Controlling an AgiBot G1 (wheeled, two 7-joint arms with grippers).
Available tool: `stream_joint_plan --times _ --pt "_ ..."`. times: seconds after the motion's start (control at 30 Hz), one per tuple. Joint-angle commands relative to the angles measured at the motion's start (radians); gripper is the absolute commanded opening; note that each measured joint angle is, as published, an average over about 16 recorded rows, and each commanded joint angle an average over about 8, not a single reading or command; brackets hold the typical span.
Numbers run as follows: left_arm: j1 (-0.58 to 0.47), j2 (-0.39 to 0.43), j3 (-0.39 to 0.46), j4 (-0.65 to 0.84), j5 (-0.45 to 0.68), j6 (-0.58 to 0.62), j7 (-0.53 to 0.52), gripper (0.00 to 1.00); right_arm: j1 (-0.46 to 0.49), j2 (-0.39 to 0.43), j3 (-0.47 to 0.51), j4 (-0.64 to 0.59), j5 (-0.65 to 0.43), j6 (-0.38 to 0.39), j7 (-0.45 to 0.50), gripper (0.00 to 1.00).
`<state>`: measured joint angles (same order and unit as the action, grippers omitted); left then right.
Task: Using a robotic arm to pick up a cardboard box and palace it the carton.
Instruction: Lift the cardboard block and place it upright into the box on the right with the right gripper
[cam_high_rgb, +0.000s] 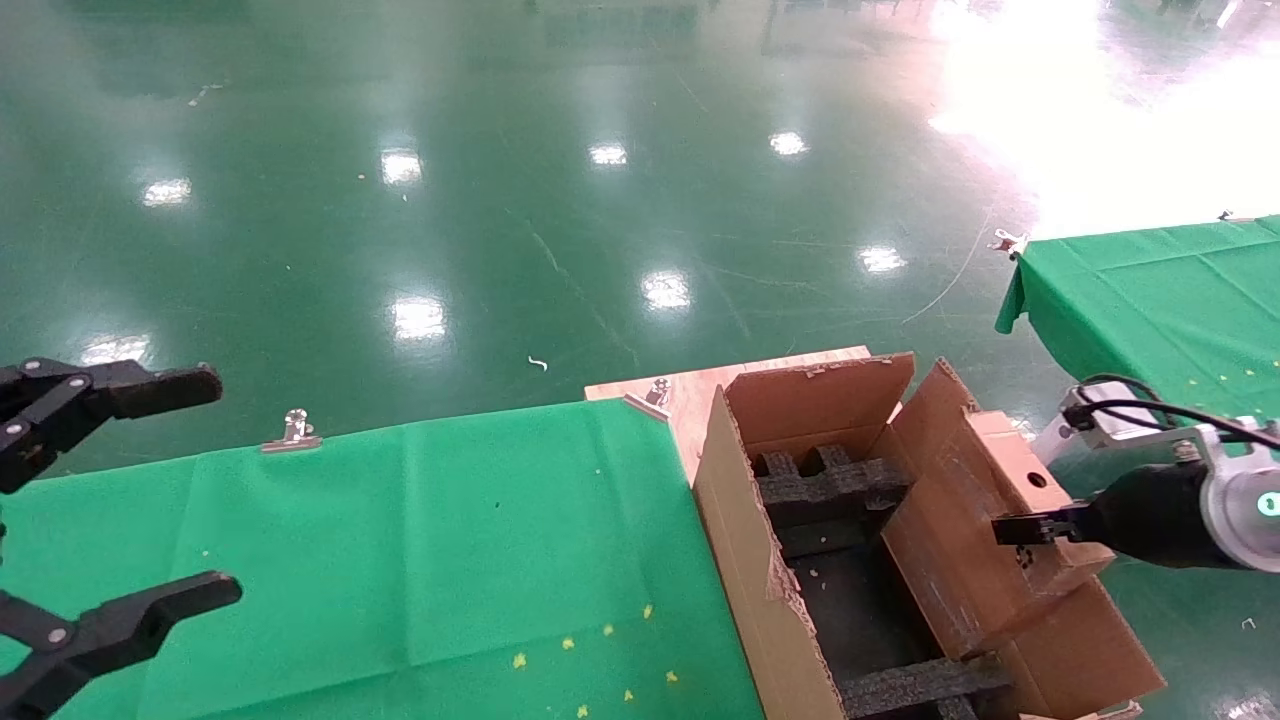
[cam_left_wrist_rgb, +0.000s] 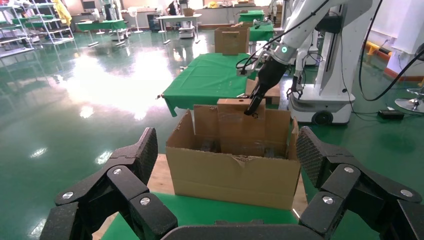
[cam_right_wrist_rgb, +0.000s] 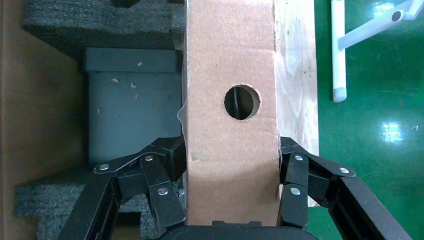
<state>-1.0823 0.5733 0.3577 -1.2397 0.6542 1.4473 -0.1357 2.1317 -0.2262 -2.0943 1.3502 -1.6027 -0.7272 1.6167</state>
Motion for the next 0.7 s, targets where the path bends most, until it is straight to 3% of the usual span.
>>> stream_joint_plan --times 0.03,0.7 --pt "0.0 0.0 0.0 0.0 0.0 0.0 0.0 1.0 -0.016 -0.009 -0.007 -0.001 -0.007 0.021 0.017 0.0" --pt "0.0 0.0 0.0 0.0 0.0 0.0 0.0 1.0 -0.115 -0.104 -0.056 -0.007 -0.125 0.109 0.168 0.0"
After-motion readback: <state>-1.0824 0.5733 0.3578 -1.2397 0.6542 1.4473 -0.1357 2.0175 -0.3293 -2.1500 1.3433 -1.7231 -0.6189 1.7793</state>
